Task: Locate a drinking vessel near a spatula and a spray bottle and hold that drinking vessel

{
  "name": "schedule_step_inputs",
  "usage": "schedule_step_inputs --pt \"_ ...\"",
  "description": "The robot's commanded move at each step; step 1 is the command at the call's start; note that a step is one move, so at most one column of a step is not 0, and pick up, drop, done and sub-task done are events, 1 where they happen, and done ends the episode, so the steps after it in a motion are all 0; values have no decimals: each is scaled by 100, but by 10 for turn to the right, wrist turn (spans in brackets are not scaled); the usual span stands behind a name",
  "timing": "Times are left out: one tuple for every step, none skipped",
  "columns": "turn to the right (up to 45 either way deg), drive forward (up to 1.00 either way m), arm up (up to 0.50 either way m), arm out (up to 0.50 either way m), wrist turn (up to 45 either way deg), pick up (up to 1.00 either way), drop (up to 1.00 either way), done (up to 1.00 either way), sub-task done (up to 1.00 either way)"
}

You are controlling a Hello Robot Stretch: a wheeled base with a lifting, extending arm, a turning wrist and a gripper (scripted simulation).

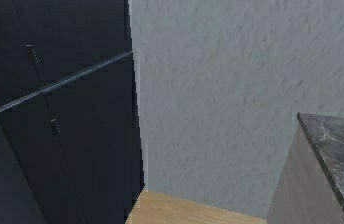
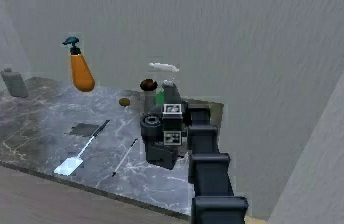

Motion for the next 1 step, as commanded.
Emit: schedule_step_inputs --pt "0 0 0 0 0 0 0 100 0"
